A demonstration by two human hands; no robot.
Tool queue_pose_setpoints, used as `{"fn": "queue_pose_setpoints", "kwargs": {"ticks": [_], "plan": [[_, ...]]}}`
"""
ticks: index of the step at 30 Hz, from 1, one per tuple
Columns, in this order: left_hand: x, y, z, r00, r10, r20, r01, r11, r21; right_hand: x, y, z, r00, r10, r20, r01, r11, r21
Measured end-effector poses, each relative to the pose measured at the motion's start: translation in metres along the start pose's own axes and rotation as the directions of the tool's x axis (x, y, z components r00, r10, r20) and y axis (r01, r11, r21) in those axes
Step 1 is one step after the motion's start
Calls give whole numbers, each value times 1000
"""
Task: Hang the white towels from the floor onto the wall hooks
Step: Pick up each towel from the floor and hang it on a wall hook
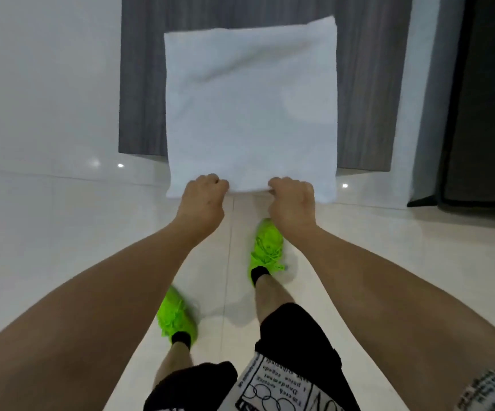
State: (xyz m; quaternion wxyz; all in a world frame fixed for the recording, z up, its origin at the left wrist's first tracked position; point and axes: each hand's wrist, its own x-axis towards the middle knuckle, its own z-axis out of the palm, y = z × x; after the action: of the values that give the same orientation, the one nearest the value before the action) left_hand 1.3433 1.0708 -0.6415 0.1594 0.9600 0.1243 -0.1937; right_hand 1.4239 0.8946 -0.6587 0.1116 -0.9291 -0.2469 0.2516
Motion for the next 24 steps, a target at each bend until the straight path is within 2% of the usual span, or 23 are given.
{"fn": "queue_pose_setpoints", "kwargs": {"ticks": [4,7,11,14,18,21,24], "plan": [[-58,19,-29,988,-154,5,152,968,-201,-54,-17,-34,993,122,9,-122,985,119],[-96,22,-76,989,-147,-19,142,977,-159,-75,-53,-78,993,118,3,-118,991,61],[-150,-6,-178,955,-212,-207,190,975,-118,-93,-137,-169,996,-59,-61,55,996,-75],[-217,-50,-274,869,-274,-412,222,960,-171,-128,-232,-242,956,-255,-144,239,964,-117],[-358,-119,-381,676,-382,-630,279,924,-261,-200,-390,-303,817,-488,-306,482,871,-101],[-482,-179,-426,518,-443,-732,369,888,-276,-263,-511,-306,609,-698,-375,702,695,-153],[-604,-235,-443,381,-489,-785,476,831,-287,-329,-619,-287,420,-841,-341,837,504,-212]]}}
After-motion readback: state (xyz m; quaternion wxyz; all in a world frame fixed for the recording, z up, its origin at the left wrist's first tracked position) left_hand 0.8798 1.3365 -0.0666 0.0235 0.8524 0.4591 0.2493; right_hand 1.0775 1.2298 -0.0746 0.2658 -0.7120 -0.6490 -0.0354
